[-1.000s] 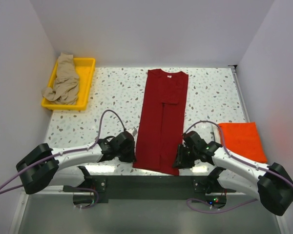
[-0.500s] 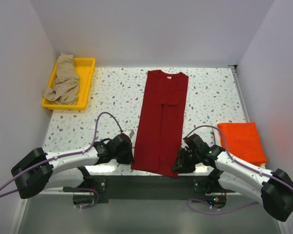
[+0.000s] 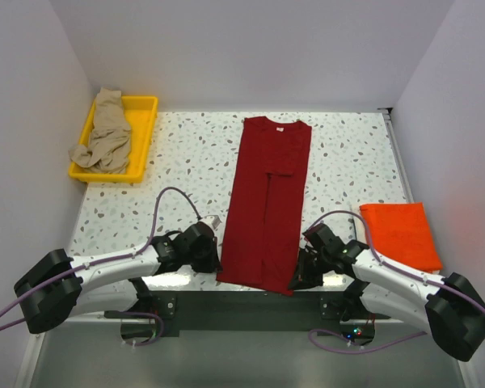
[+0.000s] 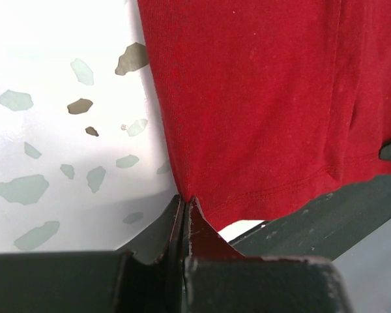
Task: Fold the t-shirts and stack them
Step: Fold the tshirt
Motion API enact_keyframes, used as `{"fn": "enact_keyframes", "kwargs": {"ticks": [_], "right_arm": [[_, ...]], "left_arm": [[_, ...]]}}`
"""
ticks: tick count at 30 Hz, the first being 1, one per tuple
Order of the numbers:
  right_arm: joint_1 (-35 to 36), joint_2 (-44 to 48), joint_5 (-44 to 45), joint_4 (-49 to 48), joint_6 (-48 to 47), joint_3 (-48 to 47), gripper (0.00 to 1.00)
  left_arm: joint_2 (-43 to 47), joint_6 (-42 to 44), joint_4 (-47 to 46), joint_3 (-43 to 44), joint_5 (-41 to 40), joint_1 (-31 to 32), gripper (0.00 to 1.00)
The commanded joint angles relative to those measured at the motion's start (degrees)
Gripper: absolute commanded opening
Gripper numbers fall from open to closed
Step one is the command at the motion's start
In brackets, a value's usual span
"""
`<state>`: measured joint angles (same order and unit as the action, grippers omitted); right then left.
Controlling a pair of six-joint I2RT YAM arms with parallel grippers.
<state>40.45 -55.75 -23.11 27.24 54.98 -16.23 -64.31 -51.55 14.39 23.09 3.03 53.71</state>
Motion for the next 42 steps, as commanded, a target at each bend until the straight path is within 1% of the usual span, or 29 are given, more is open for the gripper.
{"fn": "enact_keyframes", "kwargs": {"ticks": [1, 3, 10, 13, 15, 16, 17, 19, 20, 21, 22, 24, 25, 26, 29, 31, 33, 34, 38, 42], "right_arm": [[0.3, -1.3, 4.5, 10.8, -3.6, 0.4, 0.03], [0.4, -0.4, 5.7, 12.9, -4.9, -0.4, 0.0], [-1.1, 2.6, 7.7, 19.5, -7.7, -3.5, 0.0], [-1.2, 3.4, 6.2, 18.0, -7.1, -3.5, 0.0], [-1.2, 3.3, 5.7, 17.1, -7.2, -3.7, 0.05], [-1.1, 3.1, 5.6, 16.6, -7.4, -4.2, 0.09], [-1.1, 3.1, 5.4, 16.4, -7.6, -4.3, 0.17], [-1.1, 3.3, 4.7, 16.5, -8.0, -5.5, 0.23], [-1.1, 3.7, 5.3, 17.1, -8.4, -6.4, 0.31], [-1.2, 4.2, 5.5, 17.6, -9.1, -7.1, 0.34], [-1.2, 5.4, 6.1, 19.0, -9.5, -9.2, 0.36], [-1.2, 6.1, 7.8, 20.0, -10.6, -10.7, 0.39], [-1.2, 6.2, 8.3, 21.0, -11.0, -12.4, 0.39], [-1.2, 6.1, 9.6, 21.4, -11.3, -13.5, 0.39], [-1.1, 5.7, 11.1, 20.0, -12.0, -18.4, 0.39], [-1.1, 5.0, 11.9, 16.4, -11.6, -21.3, 0.38], [-0.7, 3.8, 11.8, 12.9, -10.1, -22.0, 0.34], [-0.5, 3.3, 11.9, 9.3, -9.5, -22.0, 0.31], [1.5, -0.1, 13.1, 0.3, -6.2, -20.3, 0.25], [5.9, -3.9, 16.3, -7.8, -2.3, -17.9, 0.22]], "left_arm": [[1.6, 0.2, 1.7, 0.5, 0.7, 0.1, 0.0], [2.5, 0.7, 2.7, 1.2, 0.7, -0.1, 0.0], [6.0, 1.3, 7.2, 1.9, 0.9, -0.8, 0.0], [6.7, 1.1, 6.5, 1.3, 1.5, -0.9, 0.0], [6.0, 1.0, 5.9, 0.8, 2.2, -0.8, 0.0], [5.7, 1.0, 4.9, 0.6, 2.5, -0.8, 0.0], [5.1, 0.9, 4.6, 0.1, 2.9, -0.9, 0.0], [4.7, 0.6, 3.4, -0.3, 3.4, -0.8, 0.0], [4.5, 0.6, 3.1, -0.8, 3.8, -0.9, 0.05], [4.4, 0.5, 2.9, -0.8, 4.0, -0.9, 0.07], [4.5, 0.5, 3.0, -0.8, 3.9, -0.8, 0.09], [4.8, 0.6, 3.1, -0.3, 4.1, -0.9, 0.18], [4.9, 0.7, 4.1, 0.0, 3.8, -0.8, 0.21], [5.2, 0.7, 4.7, 0.8, 3.2, -0.9, 0.27], [6.4, 1.4, 7.9, 2.7, 1.0, -0.9, 0.31], [7.4, 1.5, 10.5, 3.5, -0.5, -0.9, 0.31], [8.1, 1.6, 11.8, 4.6, -1.7, -0.8, 0.31], [8.7, 1.7, 12.0, 4.9, -2.0, -0.9, 0.31], [8.5, 2.2, 11.6, 6.5, -2.1, -0.8, 0.3], [8.0, 2.2, 10.2, 6.4, -1.8, -0.9, 0.29]]}}
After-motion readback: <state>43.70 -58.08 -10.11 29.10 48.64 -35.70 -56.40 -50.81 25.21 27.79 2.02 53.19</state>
